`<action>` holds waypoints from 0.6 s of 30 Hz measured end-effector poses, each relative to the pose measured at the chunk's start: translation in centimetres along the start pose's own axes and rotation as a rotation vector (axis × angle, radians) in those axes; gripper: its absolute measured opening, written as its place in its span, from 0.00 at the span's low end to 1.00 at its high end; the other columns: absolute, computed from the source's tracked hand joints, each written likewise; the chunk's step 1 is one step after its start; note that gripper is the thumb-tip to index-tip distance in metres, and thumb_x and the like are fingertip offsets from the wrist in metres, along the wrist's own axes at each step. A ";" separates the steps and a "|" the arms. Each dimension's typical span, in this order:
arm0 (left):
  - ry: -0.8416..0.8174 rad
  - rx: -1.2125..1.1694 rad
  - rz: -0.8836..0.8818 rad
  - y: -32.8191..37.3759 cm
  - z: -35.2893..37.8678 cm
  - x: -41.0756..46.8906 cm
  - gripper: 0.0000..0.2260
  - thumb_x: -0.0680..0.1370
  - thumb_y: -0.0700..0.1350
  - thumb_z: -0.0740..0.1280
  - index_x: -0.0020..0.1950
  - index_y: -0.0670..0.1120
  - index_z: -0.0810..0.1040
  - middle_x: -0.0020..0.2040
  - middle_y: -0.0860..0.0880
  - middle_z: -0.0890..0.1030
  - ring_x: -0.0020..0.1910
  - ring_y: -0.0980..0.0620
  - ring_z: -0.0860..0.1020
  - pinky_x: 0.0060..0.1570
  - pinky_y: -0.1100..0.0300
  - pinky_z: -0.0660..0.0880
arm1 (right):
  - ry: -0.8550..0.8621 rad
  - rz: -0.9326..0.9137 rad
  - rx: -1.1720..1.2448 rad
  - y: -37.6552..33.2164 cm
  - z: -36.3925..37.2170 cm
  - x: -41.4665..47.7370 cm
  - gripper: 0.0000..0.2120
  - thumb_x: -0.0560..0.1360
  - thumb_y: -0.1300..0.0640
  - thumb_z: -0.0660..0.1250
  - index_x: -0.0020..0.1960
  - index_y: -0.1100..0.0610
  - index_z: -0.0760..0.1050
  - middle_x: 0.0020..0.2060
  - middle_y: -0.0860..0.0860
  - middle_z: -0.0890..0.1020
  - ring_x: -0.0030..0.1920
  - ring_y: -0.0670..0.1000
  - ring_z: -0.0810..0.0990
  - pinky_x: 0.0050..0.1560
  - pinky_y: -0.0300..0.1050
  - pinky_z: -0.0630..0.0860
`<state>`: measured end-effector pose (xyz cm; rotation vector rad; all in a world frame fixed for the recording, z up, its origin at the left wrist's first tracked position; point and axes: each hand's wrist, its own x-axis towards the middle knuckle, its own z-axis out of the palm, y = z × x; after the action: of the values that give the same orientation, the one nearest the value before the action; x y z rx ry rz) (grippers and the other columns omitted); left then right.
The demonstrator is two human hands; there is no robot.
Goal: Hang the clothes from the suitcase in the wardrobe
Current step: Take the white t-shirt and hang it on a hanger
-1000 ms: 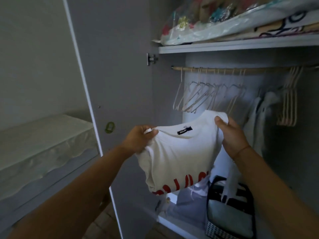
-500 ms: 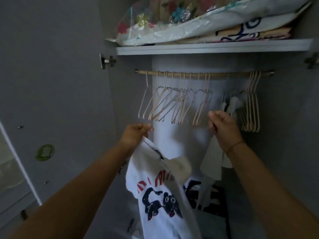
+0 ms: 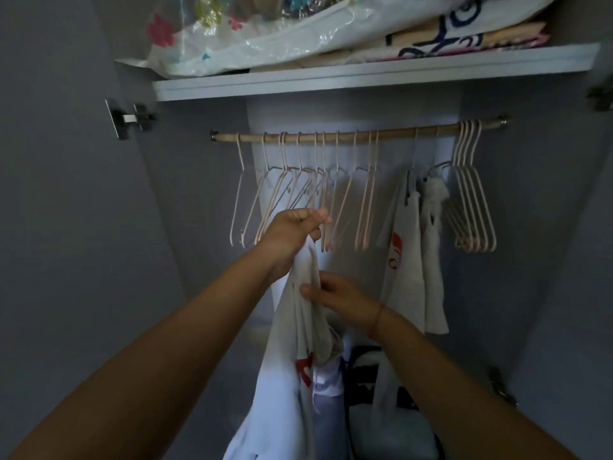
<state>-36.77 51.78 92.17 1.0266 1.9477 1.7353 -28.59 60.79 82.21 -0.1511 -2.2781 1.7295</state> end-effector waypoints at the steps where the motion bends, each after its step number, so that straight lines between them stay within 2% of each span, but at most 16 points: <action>1: 0.000 0.000 0.002 0.0 -0.2 0.6 0.10 0.78 0.48 0.66 0.39 0.48 0.81 0.30 0.51 0.72 0.42 0.55 0.77 0.59 0.59 0.69 | 0.012 0.025 0.011 0.3 -0.1 0.2 0.10 0.75 0.49 0.67 0.51 0.54 0.79 0.48 0.50 0.82 0.51 0.50 0.80 0.57 0.48 0.76; 3: 0.013 0.003 -0.003 -0.2 -1.0 1.6 0.11 0.78 0.49 0.66 0.38 0.49 0.82 0.30 0.51 0.73 0.53 0.49 0.79 0.66 0.52 0.67 | 0.065 0.058 0.027 0.7 -0.6 0.4 0.16 0.71 0.44 0.69 0.46 0.58 0.80 0.42 0.53 0.81 0.45 0.51 0.79 0.51 0.46 0.76; 5: 0.029 0.032 -0.029 -0.5 -1.8 2.5 0.11 0.78 0.51 0.66 0.38 0.50 0.82 0.30 0.52 0.73 0.58 0.42 0.77 0.66 0.48 0.68 | 0.127 0.052 0.047 0.5 -1.3 0.5 0.21 0.72 0.45 0.68 0.46 0.65 0.79 0.39 0.57 0.79 0.41 0.53 0.77 0.45 0.43 0.75; 7: 0.037 0.122 -0.040 -0.9 -2.5 3.0 0.11 0.77 0.54 0.65 0.39 0.51 0.81 0.34 0.52 0.74 0.51 0.46 0.76 0.54 0.55 0.71 | 0.203 0.037 0.100 0.0 -2.2 0.7 0.21 0.74 0.48 0.65 0.46 0.69 0.78 0.39 0.59 0.77 0.41 0.54 0.75 0.43 0.43 0.73; 8: 0.027 0.168 -0.044 -1.1 -2.8 3.1 0.11 0.77 0.56 0.65 0.41 0.52 0.81 0.37 0.52 0.75 0.49 0.50 0.76 0.50 0.57 0.69 | 0.248 0.042 0.140 -0.3 -2.7 0.8 0.19 0.75 0.50 0.64 0.45 0.68 0.78 0.38 0.58 0.78 0.40 0.53 0.76 0.42 0.44 0.74; 10: -0.044 0.226 -0.059 -1.6 -3.1 3.1 0.12 0.75 0.58 0.66 0.45 0.51 0.82 0.43 0.52 0.79 0.50 0.54 0.76 0.51 0.59 0.68 | 0.313 0.070 0.235 -1.1 -3.7 1.5 0.16 0.75 0.49 0.64 0.42 0.62 0.79 0.38 0.56 0.81 0.40 0.53 0.79 0.44 0.45 0.76; 12: -0.161 0.228 -0.070 -2.0 -3.0 3.1 0.14 0.73 0.56 0.68 0.49 0.47 0.83 0.48 0.51 0.82 0.49 0.55 0.79 0.51 0.59 0.72 | 0.343 0.089 0.338 -1.5 -4.9 2.3 0.16 0.73 0.46 0.66 0.43 0.59 0.80 0.40 0.58 0.82 0.42 0.55 0.80 0.48 0.50 0.77; 15: -0.271 0.322 -0.093 -2.7 -2.2 3.1 0.14 0.71 0.53 0.73 0.50 0.44 0.83 0.46 0.48 0.84 0.45 0.52 0.82 0.45 0.61 0.78 | 0.345 0.090 0.451 -2.0 -6.6 2.9 0.14 0.76 0.49 0.64 0.44 0.60 0.80 0.38 0.56 0.84 0.39 0.54 0.82 0.44 0.48 0.79; 18: -0.162 0.469 -0.115 -4.1 -1.5 4.2 0.17 0.69 0.54 0.75 0.46 0.41 0.82 0.41 0.48 0.83 0.39 0.53 0.80 0.37 0.66 0.74 | 0.350 0.089 0.533 -2.2 -8.8 3.4 0.17 0.78 0.50 0.62 0.38 0.58 0.82 0.31 0.53 0.83 0.33 0.51 0.82 0.35 0.41 0.80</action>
<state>-41.87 53.70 89.42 1.1317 2.3072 1.1180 -29.17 69.17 86.98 -0.4090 -1.5334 2.0942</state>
